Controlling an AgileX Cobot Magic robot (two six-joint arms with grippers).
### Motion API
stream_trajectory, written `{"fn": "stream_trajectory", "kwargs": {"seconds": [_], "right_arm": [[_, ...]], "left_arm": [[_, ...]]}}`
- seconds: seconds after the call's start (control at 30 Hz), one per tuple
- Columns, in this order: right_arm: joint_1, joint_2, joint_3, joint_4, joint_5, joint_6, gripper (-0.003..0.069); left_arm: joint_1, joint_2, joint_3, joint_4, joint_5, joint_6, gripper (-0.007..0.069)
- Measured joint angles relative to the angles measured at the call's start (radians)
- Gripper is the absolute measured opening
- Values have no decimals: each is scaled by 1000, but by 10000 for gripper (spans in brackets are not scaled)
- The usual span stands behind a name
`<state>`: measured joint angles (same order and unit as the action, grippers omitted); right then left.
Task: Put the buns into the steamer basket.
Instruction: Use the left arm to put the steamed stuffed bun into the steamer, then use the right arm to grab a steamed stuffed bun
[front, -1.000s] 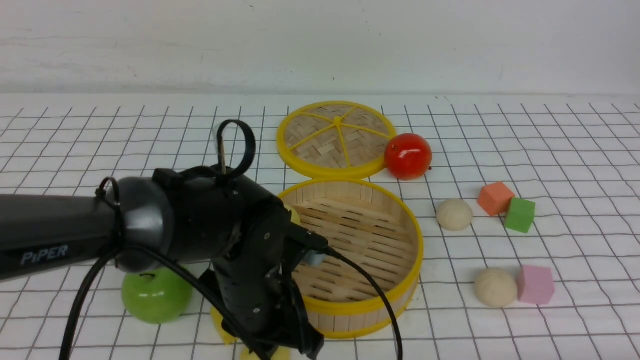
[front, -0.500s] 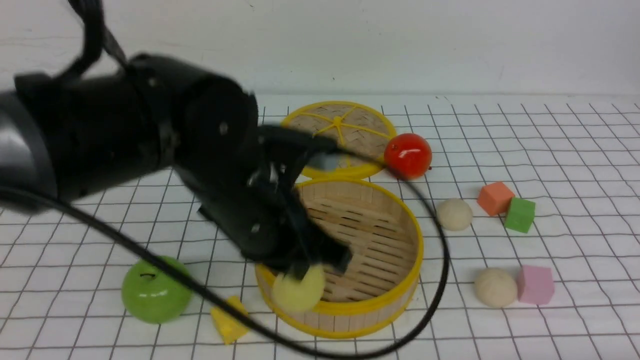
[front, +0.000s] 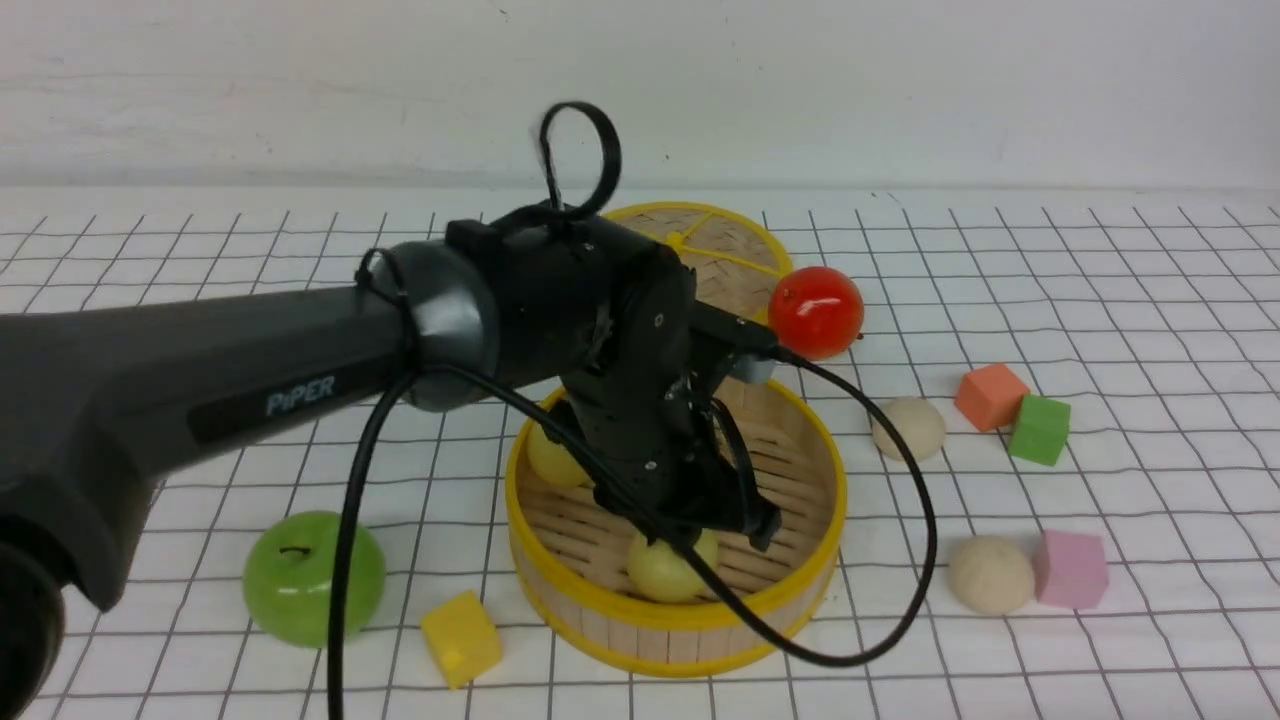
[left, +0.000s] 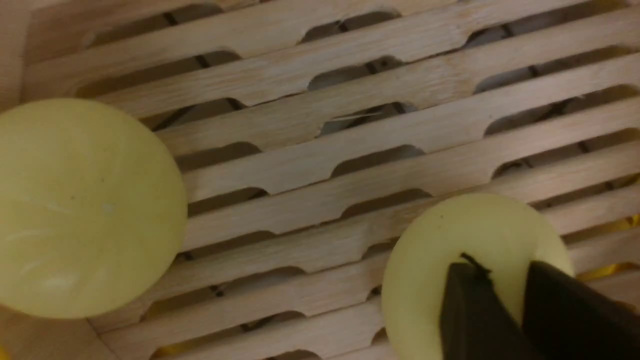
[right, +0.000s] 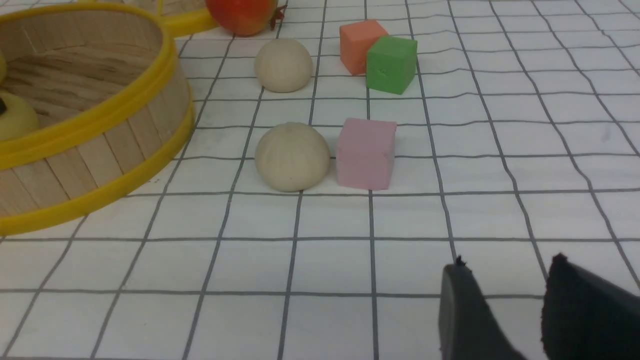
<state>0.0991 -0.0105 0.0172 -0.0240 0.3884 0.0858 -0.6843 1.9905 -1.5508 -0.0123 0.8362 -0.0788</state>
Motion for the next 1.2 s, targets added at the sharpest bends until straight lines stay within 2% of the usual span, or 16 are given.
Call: {"fn": "stream_trajectory", "kwargs": {"seconds": [0.07, 0.1, 0.17, 0.27, 0.33, 0.43, 0.53, 0.6, 0.63, 0.67, 0.7, 0.9, 1.07, 1.2], "right_arm": [[0, 0, 0, 0, 0, 0, 241], [0, 0, 0, 0, 0, 0, 241], [0, 0, 0, 0, 0, 0, 241], [0, 0, 0, 0, 0, 0, 241], [0, 0, 0, 0, 0, 0, 241], [0, 0, 0, 0, 0, 0, 241], [0, 0, 0, -6, 0, -2, 241], [0, 0, 0, -30, 0, -2, 241], [0, 0, 0, -40, 0, -2, 241], [0, 0, 1, -82, 0, -2, 241], [0, 0, 1, -108, 0, -2, 241], [0, 0, 1, -177, 1, -3, 241], [0, 0, 1, -187, 0, -3, 241], [0, 0, 7, -59, -43, 73, 241]], "left_arm": [[0, -2, -5, 1, 6, 0, 272], [0, -4, -5, 1, 7, -1, 293], [0, -33, -5, 1, 22, -10, 427], [0, -95, -5, 1, 52, -16, 519], [0, -175, -4, -2, 74, -22, 543], [0, -258, 13, -19, 65, -27, 517], [0, -457, 136, -74, -44, -30, 328], [0, -571, 246, -101, -133, -28, 175], [0, -582, 258, -103, -141, -28, 160], [0, -668, 362, -114, -206, -18, 34], [0, -721, 430, -117, -242, -16, -6], [0, -999, 804, -173, -443, -15, -13], [0, -1216, 1105, -323, -659, -20, -13], [0, -1347, 1258, -385, -805, -22, -13]]}}
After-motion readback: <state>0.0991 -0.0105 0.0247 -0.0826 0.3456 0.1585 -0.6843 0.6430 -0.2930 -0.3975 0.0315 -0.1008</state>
